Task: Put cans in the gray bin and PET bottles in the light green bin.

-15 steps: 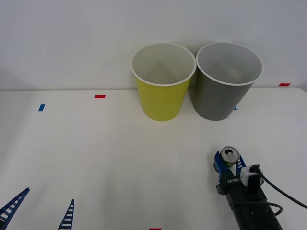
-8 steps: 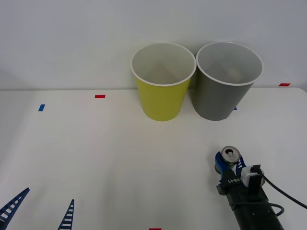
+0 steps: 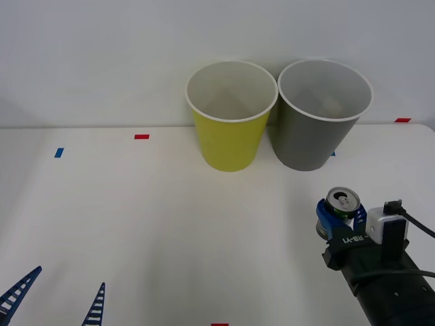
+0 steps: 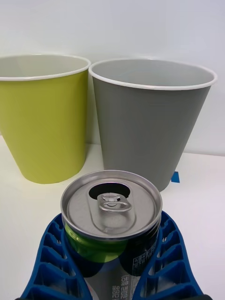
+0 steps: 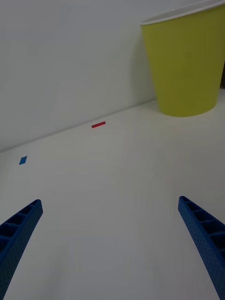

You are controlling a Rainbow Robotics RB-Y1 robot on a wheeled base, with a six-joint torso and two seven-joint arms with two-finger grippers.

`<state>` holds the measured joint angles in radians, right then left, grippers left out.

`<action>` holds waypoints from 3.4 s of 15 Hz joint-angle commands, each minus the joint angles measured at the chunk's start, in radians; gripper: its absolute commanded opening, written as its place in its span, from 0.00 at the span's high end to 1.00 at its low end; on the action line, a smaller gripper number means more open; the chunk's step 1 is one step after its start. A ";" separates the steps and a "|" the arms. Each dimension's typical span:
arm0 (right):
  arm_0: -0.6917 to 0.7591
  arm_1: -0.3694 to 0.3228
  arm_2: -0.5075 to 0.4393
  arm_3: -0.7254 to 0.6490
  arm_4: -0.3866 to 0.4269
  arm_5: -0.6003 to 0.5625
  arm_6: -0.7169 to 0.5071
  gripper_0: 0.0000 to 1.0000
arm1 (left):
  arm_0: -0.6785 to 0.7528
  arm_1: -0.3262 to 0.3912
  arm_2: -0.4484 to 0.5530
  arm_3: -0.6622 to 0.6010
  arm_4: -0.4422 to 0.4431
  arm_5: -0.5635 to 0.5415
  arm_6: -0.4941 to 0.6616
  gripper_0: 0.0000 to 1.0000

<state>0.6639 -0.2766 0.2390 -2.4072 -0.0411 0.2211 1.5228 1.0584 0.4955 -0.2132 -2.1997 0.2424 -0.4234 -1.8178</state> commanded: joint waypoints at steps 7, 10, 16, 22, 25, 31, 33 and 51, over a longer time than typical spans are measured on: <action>-0.178 -0.044 0.002 -0.082 0.184 0.136 -0.280 1.00 | 0.000 0.000 0.000 0.000 0.000 0.000 0.000 0.00; -0.201 -0.090 0.032 -0.211 0.267 0.396 -0.366 1.00 | 0.000 0.000 0.000 0.000 0.000 0.000 0.000 0.00; -0.346 -0.116 0.011 -0.211 0.224 0.538 -0.463 1.00 | 0.000 0.000 0.000 0.000 0.000 0.000 0.000 0.00; -0.478 -0.115 -0.033 -0.211 0.165 0.656 -0.428 1.00 | 0.000 0.000 0.000 0.000 0.000 0.000 0.000 0.00; -0.517 -0.107 -0.041 -0.211 0.162 0.656 -0.417 1.00 | 0.000 0.000 0.000 0.000 0.000 0.000 0.000 0.00; -0.590 -0.066 -0.090 -0.211 0.055 0.676 -0.391 1.00 | 0.000 0.000 0.000 0.000 0.000 0.000 0.000 0.00; -0.630 -0.041 -0.112 -0.211 0.026 0.704 -0.374 1.00 | 0.000 0.000 0.000 0.000 0.000 0.000 0.000 0.00; -1.110 0.039 -0.257 0.062 -0.016 0.842 -0.251 1.00 | 0.000 0.000 0.000 0.000 0.000 0.000 0.000 0.00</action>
<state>-0.4289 -0.2341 -0.0115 -2.3676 -0.0595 1.0647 1.2647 1.0585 0.4955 -0.2132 -2.1997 0.2424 -0.4234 -1.8178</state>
